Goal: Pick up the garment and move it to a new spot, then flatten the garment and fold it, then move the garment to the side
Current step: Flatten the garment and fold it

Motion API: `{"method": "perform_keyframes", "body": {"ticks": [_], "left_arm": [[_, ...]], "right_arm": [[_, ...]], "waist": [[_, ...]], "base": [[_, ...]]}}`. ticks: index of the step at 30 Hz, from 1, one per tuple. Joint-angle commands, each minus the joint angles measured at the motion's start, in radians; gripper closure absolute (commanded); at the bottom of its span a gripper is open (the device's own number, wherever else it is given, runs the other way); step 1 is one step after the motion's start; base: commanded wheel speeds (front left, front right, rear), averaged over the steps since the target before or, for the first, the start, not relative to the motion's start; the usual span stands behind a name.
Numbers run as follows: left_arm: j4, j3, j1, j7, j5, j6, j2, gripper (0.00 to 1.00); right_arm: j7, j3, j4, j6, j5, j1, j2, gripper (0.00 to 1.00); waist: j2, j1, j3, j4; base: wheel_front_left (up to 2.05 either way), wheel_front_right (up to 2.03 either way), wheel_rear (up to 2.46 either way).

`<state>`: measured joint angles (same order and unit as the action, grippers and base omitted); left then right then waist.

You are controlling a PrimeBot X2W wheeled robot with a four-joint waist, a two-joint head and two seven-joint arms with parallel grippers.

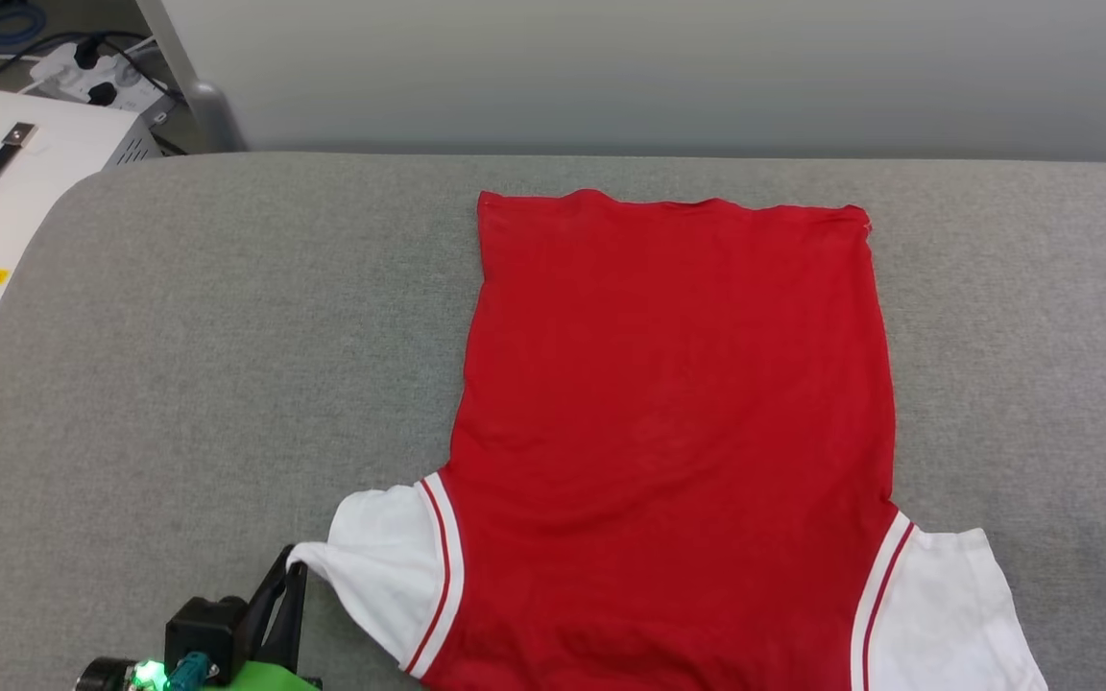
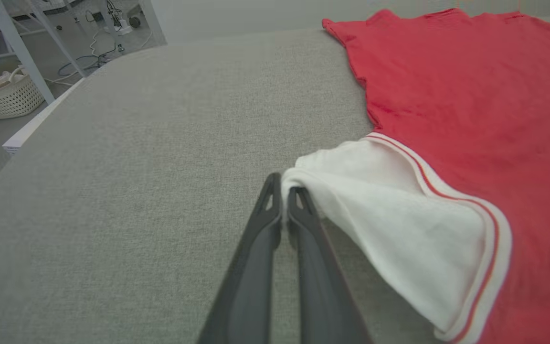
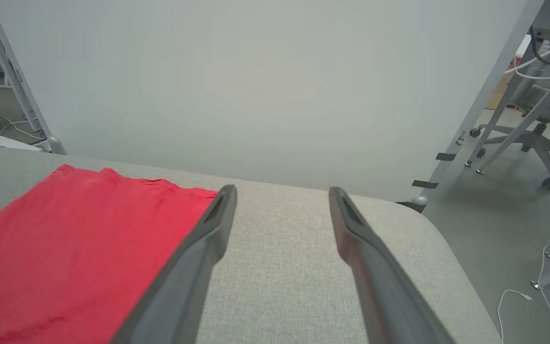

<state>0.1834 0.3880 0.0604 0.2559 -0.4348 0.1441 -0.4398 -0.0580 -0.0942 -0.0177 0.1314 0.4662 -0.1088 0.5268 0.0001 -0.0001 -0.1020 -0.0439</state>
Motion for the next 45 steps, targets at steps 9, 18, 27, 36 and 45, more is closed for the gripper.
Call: {"method": "perform_keyframes", "body": {"ticks": [9, 18, 27, 36, 45], "left_arm": [[-0.083, -0.023, -0.090, 0.006, 0.089, -0.014, 0.049, 1.00], [-0.140, -0.037, -0.162, 0.006, 0.158, -0.036, 0.121, 1.00], [-0.170, -0.055, -0.230, 0.006, 0.215, -0.060, 0.194, 1.00], [-0.193, -0.070, -0.251, 0.006, 0.256, -0.089, 0.237, 1.00], [-0.176, -0.094, -0.238, 0.006, 0.273, -0.111, 0.248, 1.00]], "right_arm": [[-0.372, 0.116, 0.023, -0.001, 0.083, -0.390, 0.110, 0.00], [-0.818, 0.289, 0.188, -0.001, 0.220, -0.693, 0.198, 0.00], [-0.976, 0.348, 0.321, -0.001, 0.160, -0.894, 0.182, 0.00], [-0.965, 0.432, 0.431, -0.001, 0.133, -0.848, 0.174, 0.00], [-0.915, 0.461, 0.461, -0.001, 0.170, -0.790, 0.207, 1.00]], "waist": [[-0.0001, 0.0001, -0.156, -0.098], [-0.0001, 0.0001, -0.330, -0.169], [-0.0001, 0.0001, -0.482, -0.219], [-0.0001, 0.0001, -0.533, -0.242], [-0.0001, 0.0001, -0.507, -0.224]], "base": [[0.00, 0.00, 0.00], [0.00, 0.00, 0.00], [0.00, 0.00, 0.00], [0.00, 0.00, 0.00], [0.00, 0.00, 0.00]]}}
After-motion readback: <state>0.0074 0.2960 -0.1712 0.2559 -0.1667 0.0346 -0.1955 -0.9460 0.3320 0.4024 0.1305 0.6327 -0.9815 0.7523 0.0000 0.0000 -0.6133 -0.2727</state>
